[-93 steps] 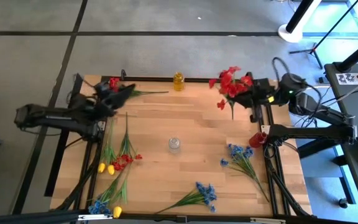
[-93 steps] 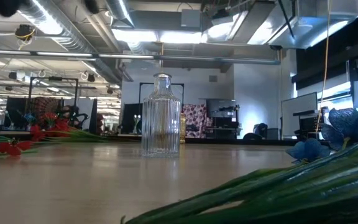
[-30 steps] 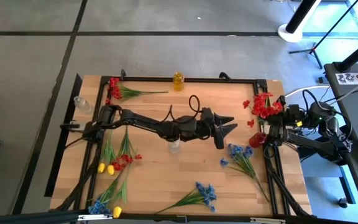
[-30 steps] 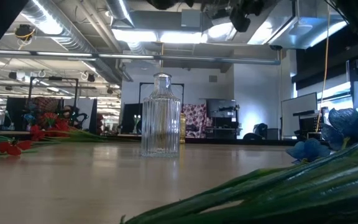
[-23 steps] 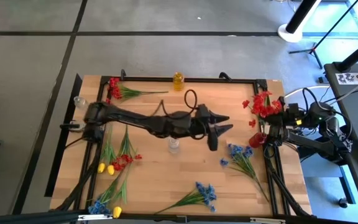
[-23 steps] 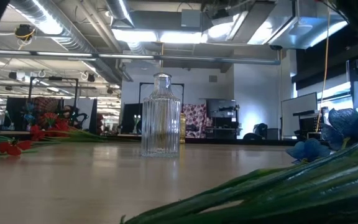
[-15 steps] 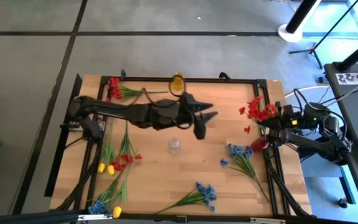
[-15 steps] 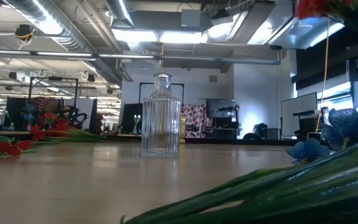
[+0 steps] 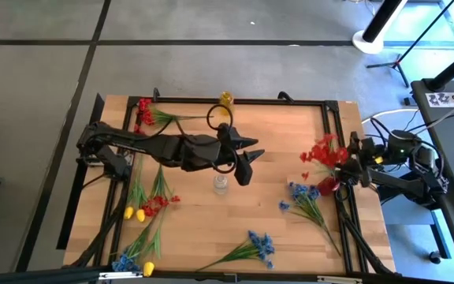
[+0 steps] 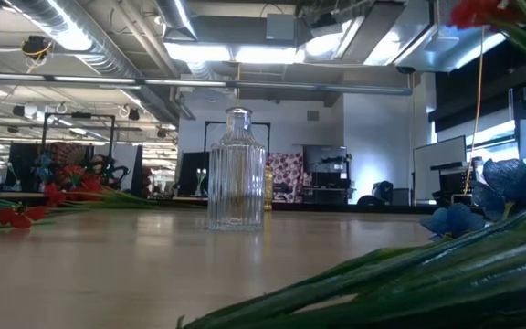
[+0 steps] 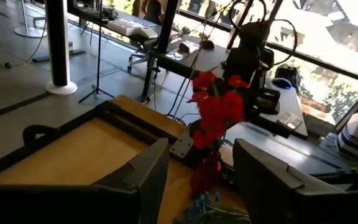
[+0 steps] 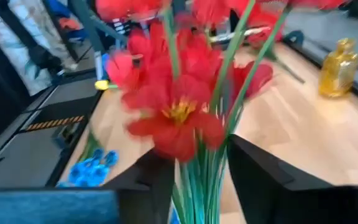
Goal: Sort flowers into vase by color
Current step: Put the top right red flowers into the red vase, then put the top red flowers into the red vase
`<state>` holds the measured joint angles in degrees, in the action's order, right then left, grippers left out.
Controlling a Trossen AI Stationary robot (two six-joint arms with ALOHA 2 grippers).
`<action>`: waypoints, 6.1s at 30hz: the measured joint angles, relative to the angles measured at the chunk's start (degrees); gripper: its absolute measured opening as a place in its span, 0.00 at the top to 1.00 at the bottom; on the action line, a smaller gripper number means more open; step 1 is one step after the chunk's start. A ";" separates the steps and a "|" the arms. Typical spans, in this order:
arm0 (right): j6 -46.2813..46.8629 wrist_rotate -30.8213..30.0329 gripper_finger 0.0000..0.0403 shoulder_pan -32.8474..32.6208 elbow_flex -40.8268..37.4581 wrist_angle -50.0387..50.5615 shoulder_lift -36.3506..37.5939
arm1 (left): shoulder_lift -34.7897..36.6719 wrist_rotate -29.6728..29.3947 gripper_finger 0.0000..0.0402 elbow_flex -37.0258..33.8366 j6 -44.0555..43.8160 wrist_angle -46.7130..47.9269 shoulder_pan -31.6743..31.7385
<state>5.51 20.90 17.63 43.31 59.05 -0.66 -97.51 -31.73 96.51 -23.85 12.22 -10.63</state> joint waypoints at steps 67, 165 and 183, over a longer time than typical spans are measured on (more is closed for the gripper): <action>22.81 -18.72 0.46 0.02 24.79 -0.93 -17.66 | 5.53 7.84 0.56 -40.10 -105.24 29.48 53.42; 15.21 6.53 0.38 -7.95 20.85 -63.72 -67.74 | 10.32 2.80 0.97 -25.62 7.58 -40.80 5.13; 15.24 1.14 0.33 -7.91 20.85 -62.02 -67.50 | 10.32 5.12 0.97 -25.62 7.86 -41.85 4.37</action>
<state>20.75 22.04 9.72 64.16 -2.97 -68.16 -87.20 -26.61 70.89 -15.99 -29.63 -6.27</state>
